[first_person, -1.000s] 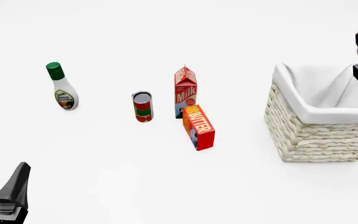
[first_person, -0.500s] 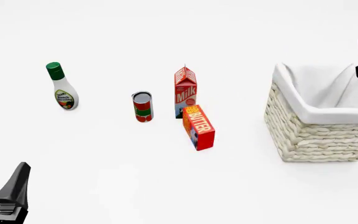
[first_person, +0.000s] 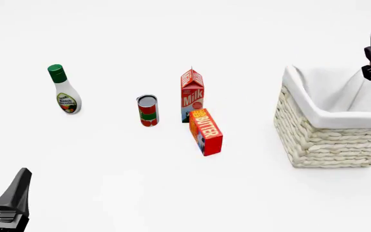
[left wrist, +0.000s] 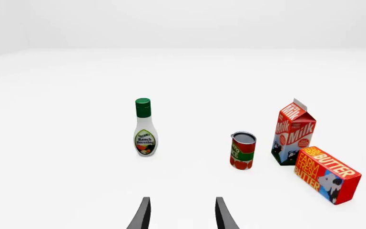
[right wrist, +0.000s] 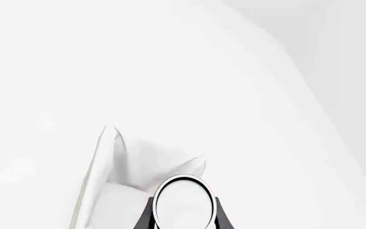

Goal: Pick the alphabet soup and place it in the basket.

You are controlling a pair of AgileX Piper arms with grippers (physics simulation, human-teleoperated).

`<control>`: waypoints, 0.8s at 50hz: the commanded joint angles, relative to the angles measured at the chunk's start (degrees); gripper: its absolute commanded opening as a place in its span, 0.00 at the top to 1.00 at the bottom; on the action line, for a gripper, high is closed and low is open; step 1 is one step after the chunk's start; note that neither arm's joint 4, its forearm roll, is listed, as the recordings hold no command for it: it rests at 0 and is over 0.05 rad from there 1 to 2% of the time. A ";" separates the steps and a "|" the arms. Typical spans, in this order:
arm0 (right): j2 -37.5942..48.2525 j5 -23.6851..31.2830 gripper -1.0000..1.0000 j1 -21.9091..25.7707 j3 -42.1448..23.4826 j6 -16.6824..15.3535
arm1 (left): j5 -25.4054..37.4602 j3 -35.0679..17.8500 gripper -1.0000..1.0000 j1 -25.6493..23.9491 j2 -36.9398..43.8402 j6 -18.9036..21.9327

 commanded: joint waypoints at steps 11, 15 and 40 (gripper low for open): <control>6.39 0.78 1.00 0.19 -2.71 -2.34 | 0.00 0.00 0.00 0.00 0.00 0.00; 7.49 0.86 1.00 0.37 -3.51 -2.59 | 0.00 0.00 0.00 0.00 0.00 0.00; 14.60 2.11 1.00 2.10 -7.86 -7.43 | 0.00 0.00 0.00 0.00 0.00 0.00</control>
